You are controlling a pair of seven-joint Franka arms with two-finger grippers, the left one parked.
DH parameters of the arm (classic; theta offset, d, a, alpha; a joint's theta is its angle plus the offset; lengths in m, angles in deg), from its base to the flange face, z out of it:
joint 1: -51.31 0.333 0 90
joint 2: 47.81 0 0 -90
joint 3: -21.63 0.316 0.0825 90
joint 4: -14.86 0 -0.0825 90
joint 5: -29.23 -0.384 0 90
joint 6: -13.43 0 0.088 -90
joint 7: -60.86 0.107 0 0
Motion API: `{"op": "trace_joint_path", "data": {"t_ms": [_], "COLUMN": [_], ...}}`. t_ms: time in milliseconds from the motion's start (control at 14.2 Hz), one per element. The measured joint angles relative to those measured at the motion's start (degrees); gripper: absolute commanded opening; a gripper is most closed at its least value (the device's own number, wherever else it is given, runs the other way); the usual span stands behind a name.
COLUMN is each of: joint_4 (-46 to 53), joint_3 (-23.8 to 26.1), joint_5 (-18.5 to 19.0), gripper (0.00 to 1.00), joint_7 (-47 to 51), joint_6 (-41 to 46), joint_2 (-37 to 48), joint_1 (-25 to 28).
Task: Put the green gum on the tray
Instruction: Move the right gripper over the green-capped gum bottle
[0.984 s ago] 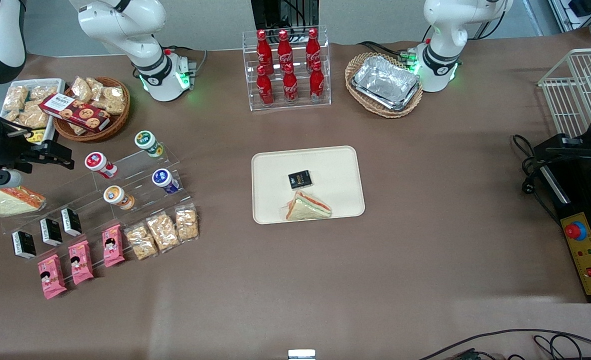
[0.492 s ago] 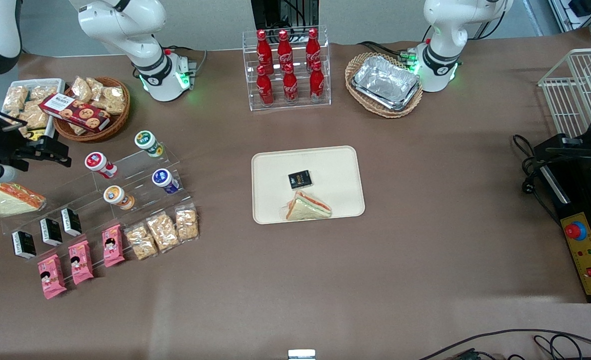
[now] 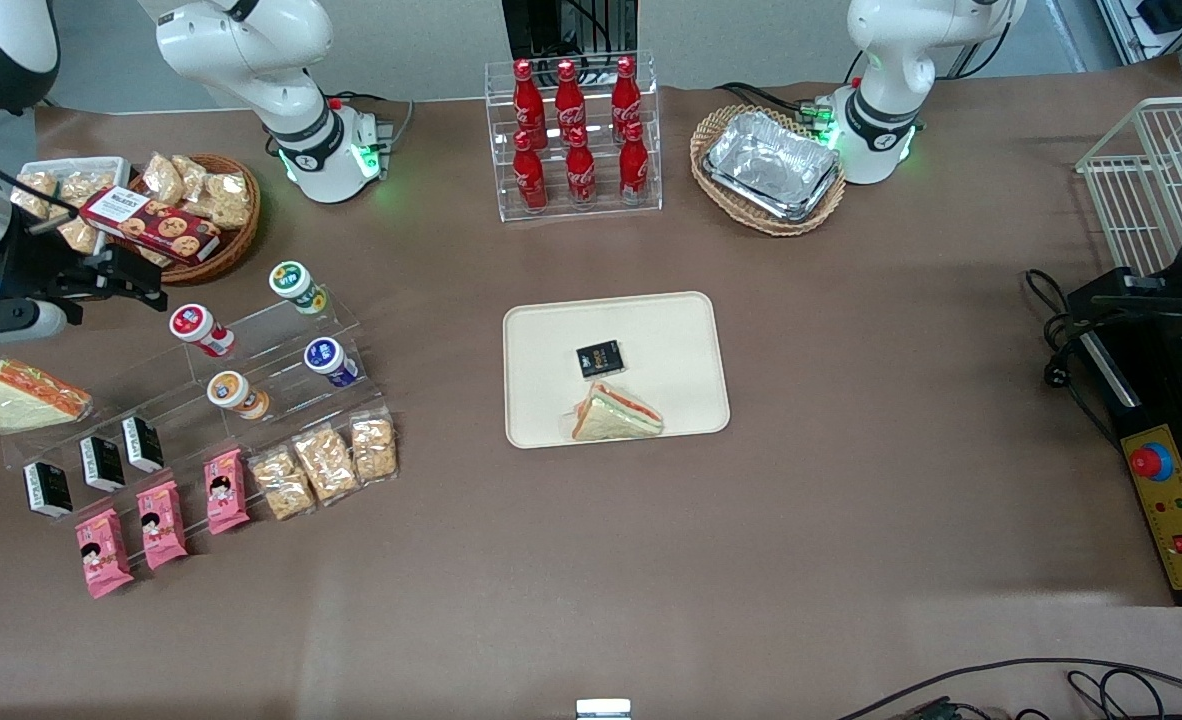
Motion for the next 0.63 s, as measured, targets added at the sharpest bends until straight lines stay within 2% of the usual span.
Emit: {"op": "trace_joint_path", "data": {"t_ms": [352,633], "joint_4": [-2.65,-11.59], "joint_3": [2.54,3.15], "joint_5": [-0.07,-0.08], "gripper": [0.99,0.99], "joint_7": [3.38,4.44], "joint_6": [1.10,0.66], "joint_2": [4.03,11.76], "joint_1": [0.07,0.06]}}
